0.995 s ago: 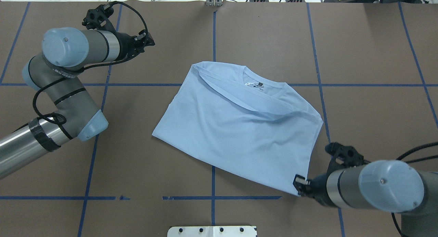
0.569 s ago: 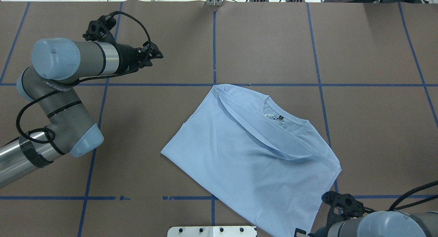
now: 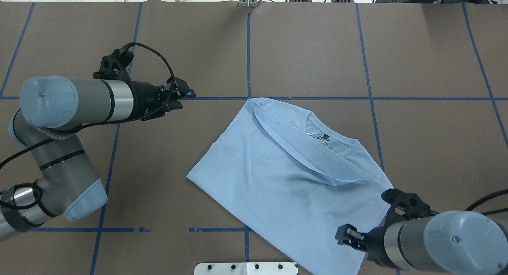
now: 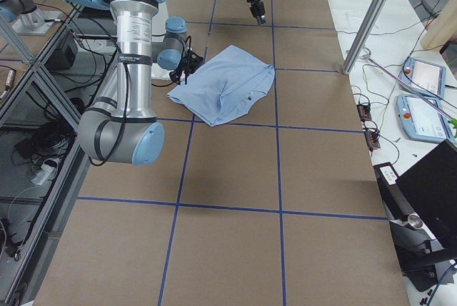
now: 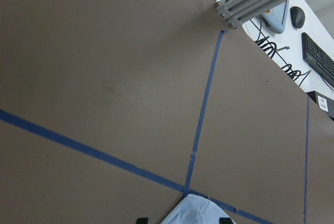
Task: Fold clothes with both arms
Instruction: 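Move both grippers to opposite sides of the folded shirt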
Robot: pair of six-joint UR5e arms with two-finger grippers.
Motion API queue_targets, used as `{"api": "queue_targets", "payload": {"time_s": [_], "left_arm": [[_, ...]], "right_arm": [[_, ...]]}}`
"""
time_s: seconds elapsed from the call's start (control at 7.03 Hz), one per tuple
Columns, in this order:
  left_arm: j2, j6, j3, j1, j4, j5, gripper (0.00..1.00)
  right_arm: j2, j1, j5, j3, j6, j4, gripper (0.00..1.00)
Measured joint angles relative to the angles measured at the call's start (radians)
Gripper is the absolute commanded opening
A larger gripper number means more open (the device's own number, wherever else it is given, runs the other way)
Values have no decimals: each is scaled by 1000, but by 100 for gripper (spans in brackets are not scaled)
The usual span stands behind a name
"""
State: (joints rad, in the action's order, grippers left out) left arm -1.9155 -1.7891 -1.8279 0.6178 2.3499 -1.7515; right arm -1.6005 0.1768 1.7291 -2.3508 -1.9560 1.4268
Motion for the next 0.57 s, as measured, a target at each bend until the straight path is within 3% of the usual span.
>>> {"api": "queue_targets", "payload": {"time_s": [0.28, 0.57], "left_arm": [[21, -99, -74, -104, -148, 20, 58], [-12, -131, -101, -227, -362, 108, 58]], "right_arm": [[115, 197, 3, 99, 132, -1, 100], [197, 339, 5, 213, 261, -5, 100]]}}
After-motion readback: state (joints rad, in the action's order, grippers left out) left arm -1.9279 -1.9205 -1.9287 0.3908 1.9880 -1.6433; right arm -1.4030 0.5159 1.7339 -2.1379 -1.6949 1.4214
